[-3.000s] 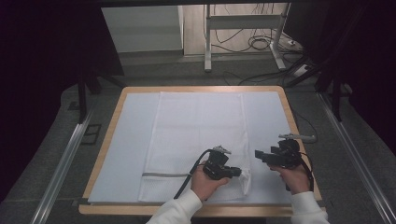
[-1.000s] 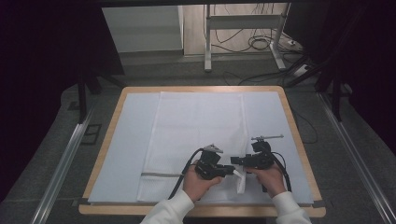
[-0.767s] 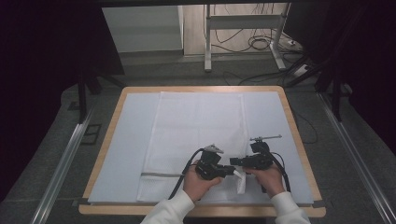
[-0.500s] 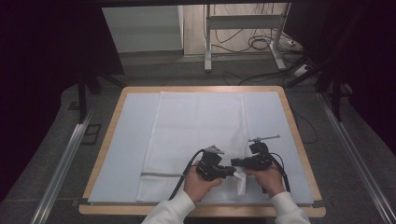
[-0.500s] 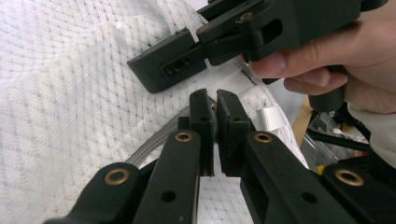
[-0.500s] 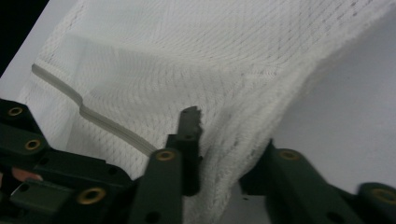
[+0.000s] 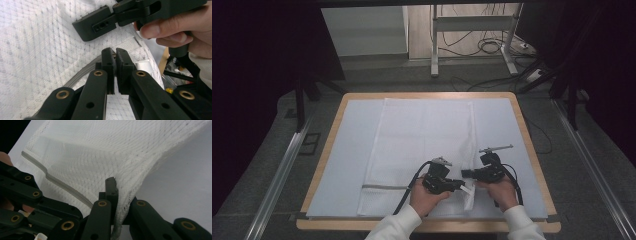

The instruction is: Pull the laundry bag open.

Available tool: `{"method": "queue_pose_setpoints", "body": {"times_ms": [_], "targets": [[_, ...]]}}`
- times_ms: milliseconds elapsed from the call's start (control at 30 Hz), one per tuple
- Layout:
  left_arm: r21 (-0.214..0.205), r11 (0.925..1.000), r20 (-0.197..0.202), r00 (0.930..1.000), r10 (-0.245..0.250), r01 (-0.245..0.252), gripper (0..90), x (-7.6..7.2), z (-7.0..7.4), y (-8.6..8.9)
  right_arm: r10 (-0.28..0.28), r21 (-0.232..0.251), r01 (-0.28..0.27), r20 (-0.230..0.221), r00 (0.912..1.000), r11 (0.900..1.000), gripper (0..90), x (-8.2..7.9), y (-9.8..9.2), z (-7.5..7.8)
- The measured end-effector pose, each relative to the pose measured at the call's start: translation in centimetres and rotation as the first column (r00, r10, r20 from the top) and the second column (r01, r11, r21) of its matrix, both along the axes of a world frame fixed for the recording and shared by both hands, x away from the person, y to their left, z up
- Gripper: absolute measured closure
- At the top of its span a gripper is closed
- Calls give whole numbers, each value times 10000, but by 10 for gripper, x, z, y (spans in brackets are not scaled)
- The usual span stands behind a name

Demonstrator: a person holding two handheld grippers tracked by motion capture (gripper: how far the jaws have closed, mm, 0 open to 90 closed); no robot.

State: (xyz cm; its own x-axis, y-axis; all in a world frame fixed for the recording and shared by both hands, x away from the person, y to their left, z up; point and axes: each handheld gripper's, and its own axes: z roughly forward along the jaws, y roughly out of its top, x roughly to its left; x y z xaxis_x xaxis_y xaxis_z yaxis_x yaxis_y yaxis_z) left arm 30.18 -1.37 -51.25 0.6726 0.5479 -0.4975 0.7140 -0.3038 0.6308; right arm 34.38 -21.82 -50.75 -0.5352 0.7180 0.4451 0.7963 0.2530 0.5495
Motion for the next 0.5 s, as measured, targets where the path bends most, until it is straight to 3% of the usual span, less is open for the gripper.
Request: {"method": "queue_pose_setpoints", "body": {"times_ms": [300, 500], "targets": [[-33, 10000, -61, 10000, 68, -68, 865, 2, -4, 0, 208, 217, -210, 102, 9997, 9995, 882, 0, -5, 1], [-201, 9998, -317, 9995, 72, -78, 865, 4, -9, 1, 286, 220, -288, 130, 9995, 9993, 883, -1, -7, 1]]}}
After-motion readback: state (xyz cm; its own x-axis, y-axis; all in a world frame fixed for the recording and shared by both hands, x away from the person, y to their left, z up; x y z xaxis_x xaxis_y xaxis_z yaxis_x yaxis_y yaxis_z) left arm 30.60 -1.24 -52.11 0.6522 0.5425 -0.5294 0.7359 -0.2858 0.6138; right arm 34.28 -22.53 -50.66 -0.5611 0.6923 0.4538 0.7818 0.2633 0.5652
